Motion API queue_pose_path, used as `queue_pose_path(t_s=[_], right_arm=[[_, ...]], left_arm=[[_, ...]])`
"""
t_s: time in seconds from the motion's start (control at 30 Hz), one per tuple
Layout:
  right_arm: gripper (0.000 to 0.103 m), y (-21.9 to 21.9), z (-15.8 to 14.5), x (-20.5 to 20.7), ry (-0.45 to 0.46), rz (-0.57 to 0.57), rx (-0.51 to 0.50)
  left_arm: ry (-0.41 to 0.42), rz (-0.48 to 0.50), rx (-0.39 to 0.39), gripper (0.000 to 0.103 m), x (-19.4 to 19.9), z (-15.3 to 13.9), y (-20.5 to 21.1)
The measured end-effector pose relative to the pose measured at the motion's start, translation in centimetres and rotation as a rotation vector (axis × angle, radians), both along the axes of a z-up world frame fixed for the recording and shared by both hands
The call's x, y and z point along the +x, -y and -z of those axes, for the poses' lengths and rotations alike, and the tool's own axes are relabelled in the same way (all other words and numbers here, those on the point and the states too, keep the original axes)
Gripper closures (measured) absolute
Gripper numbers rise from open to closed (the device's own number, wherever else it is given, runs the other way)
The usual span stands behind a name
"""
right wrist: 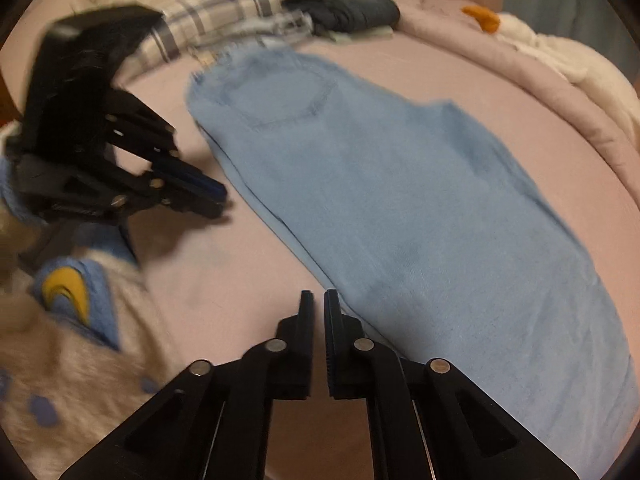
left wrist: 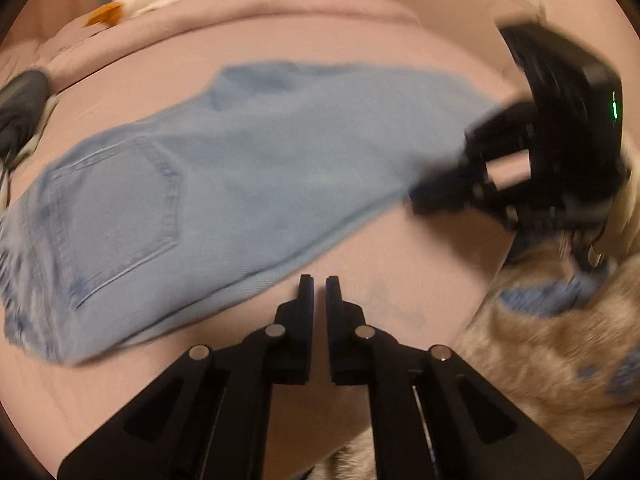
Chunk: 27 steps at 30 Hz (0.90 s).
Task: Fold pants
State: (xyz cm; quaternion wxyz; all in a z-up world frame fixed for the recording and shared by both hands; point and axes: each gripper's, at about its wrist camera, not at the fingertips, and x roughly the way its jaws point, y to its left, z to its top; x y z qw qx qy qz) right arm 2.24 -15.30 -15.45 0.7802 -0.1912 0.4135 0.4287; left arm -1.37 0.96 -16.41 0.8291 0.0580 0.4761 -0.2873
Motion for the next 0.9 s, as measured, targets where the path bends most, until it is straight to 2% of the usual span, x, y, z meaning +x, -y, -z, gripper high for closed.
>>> queue_pose_path(t_s=[0.1, 0.2, 0.33, 0.37, 0.53, 0.67, 0.83, 0.87, 0.9], right_arm=[[0.098, -1.2, -0.6, 0.1, 0.04, -0.001, 0.029], [0.098, -3.5, -0.2, 0.4, 0.062, -0.021, 0.024], [0.098, -5.8, 0.6, 0.1, 0.106, -0.082, -0.034], [0.098, -6.4, 0.7, 0.0, 0.127, -0.093, -0.053], [0.097, -7.9, 0.7, 0.3, 0.142, -0.129, -0.099], [0.078, -8.6, 0.6, 0.3, 0.145, -0.156, -0.112], [0.078, -10.0, 1.2, 0.4, 0.178, -0.184, -0.149], [0.08, -10.1, 1.1, 0.3, 0.18, -0.189, -0.141], [0.087, -10.2, 1.1, 0.2, 0.187, -0.195, -0.136]], left_arm=[[0.004, -0.132, -0.096, 0.097, 0.8, -1.0, -2.8], [0.008, -0.258, -0.141, 0.094, 1.5, -1.2, -5.2], [0.022, -0.37, -0.211, 0.087, 1.2, -1.3, -7.2], [0.024, -0.38, -0.224, 0.084, 1.0, -1.4, -7.4], [0.03, -0.398, -0.252, 0.083, -0.4, -2.3, -8.2], [0.026, -0.414, -0.285, 0.083, -0.1, -2.0, -8.3], [0.029, -0.429, -0.3, 0.083, -0.4, -1.9, -8.9], [0.029, -0.429, -0.303, 0.083, -0.5, -1.9, -9.0], [0.029, -0.429, -0.306, 0.083, -0.5, -2.0, -9.1]])
